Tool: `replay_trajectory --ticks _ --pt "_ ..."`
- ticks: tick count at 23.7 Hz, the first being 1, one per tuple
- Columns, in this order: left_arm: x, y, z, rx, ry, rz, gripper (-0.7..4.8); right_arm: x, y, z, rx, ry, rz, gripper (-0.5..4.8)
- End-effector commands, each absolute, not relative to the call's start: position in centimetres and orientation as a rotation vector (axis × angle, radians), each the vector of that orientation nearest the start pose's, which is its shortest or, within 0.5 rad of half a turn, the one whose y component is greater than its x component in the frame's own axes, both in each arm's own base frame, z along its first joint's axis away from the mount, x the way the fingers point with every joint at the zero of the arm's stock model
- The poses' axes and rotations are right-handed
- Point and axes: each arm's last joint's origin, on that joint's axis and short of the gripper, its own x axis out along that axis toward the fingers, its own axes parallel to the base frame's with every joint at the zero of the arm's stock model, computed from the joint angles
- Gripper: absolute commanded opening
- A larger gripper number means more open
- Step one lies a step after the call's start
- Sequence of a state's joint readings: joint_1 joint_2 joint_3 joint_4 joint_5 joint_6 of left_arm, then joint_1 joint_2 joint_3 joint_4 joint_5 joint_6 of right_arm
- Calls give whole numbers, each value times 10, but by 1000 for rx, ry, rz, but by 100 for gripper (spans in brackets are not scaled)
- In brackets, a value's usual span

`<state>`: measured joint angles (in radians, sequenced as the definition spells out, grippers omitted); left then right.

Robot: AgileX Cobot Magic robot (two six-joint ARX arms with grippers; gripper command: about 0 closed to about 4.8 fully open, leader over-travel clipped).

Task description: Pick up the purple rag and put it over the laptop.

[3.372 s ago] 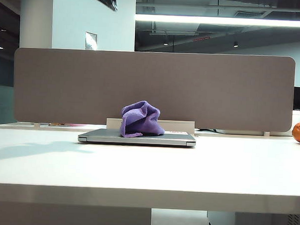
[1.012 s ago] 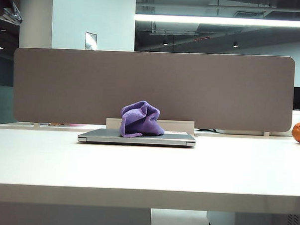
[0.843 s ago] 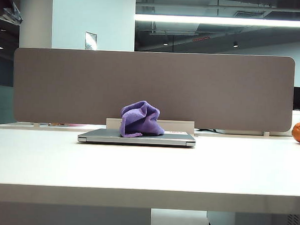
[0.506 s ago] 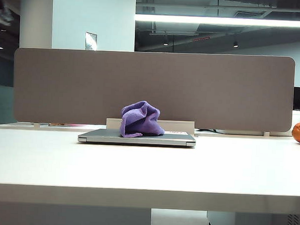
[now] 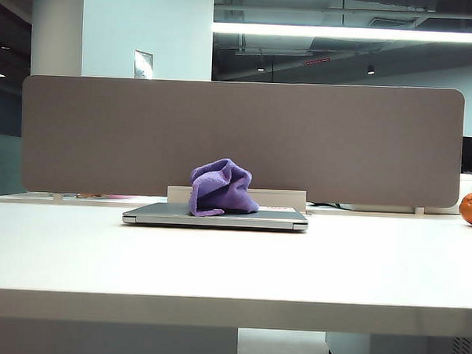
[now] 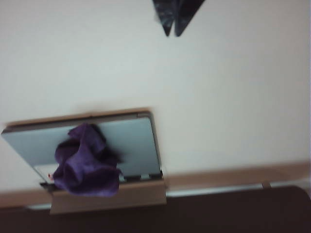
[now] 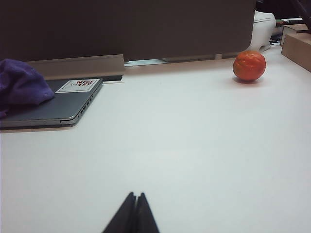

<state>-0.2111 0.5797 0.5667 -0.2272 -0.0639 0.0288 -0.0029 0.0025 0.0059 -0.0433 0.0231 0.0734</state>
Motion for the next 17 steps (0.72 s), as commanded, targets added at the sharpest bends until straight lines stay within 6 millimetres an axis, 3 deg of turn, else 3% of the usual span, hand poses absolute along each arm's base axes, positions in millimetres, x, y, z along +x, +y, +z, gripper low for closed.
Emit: replay_trajectory --ticks 1,11,17 --pt "132 -25 268 50 151 -135 -6 98 -1 161 70 30 -27 22" --pt "117 -16 211 4 118 -84 -6 98 -1 161 70 30 -28 22" --pt "108 -10 183 -43 -4 -46 -6 98 -1 161 70 30 -28 22"
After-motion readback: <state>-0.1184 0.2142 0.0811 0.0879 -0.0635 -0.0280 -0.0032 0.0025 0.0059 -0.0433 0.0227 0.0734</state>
